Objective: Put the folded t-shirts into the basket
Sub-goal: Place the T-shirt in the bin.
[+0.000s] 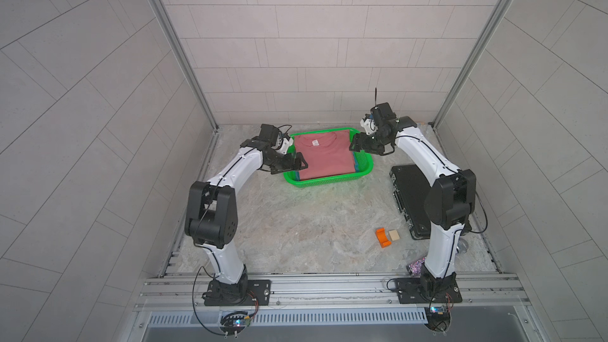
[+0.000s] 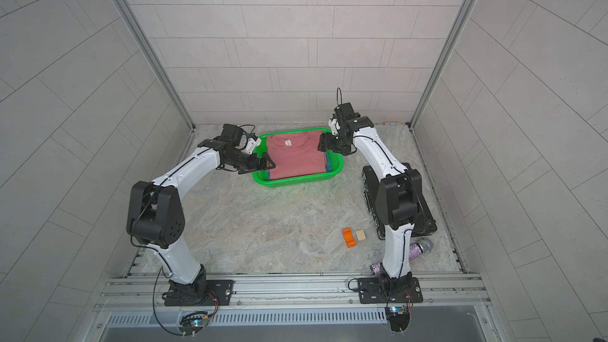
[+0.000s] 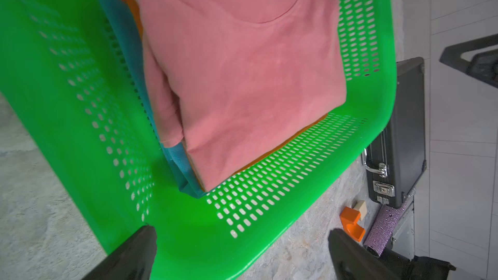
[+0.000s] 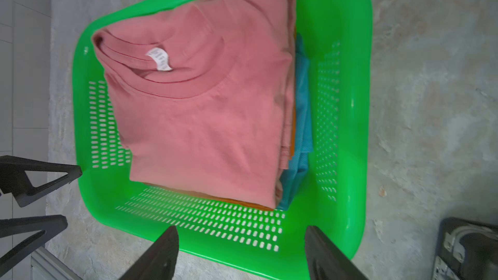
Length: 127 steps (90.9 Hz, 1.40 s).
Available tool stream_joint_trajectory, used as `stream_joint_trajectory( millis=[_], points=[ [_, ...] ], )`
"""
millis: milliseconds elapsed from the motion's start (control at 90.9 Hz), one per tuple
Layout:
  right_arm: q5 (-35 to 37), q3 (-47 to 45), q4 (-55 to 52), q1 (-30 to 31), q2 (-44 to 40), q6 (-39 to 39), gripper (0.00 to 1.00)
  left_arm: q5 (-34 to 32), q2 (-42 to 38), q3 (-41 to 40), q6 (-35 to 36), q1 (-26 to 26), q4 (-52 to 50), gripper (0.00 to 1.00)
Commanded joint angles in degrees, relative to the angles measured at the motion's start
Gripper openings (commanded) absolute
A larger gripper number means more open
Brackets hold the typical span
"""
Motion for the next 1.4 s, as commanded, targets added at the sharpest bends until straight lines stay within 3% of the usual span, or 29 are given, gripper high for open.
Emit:
stream_joint_trajectory(
  millis=[0,99,418,627,759,957,1056,1387],
  points=[
    [-1.29,3.28,-6.22,0.15,4.66,0.45,0.76,-4.81,0.12,-0.65,-3.16,-0.37,0.04,0.92],
    [-1.55,4.39,-7.85,0.11,7.2,0.12,0.73,-4.93,1.34,-1.08,-4.29,-1.19,0.13,0.8],
    [-4.73,5.76,-7.5,-0.15,11.53,0.38,0.65,-6.96,7.33,0.91,-6.58,-2.25,2.18,0.77],
    [-7.12,6.41,-8.17,-0.24,13.42,0.3,0.6,-8.85,9.88,1.37,-6.97,-2.29,1.33,0.68],
    [-8.56,6.49,-8.47,0.0,14.31,0.36,0.56,-9.02,10.47,1.44,-6.67,-2.32,1.27,0.56],
    [-9.65,5.4,-7.11,0.71,14.72,1.5,0.5,-9.71,11.2,2.35,-6.64,-2.39,0.74,0.56],
    [-10.1,4.61,-6.55,1.01,14.93,1.82,0.47,-9.74,11.7,2.5,-6.58,-2.34,0.46,0.43],
    [-10.1,4.23,-6.09,3.07,16.07,2.55,0.42,-11.07,13.1,3.48,-6.78,-2.57,-0.76,0.46]
  ],
)
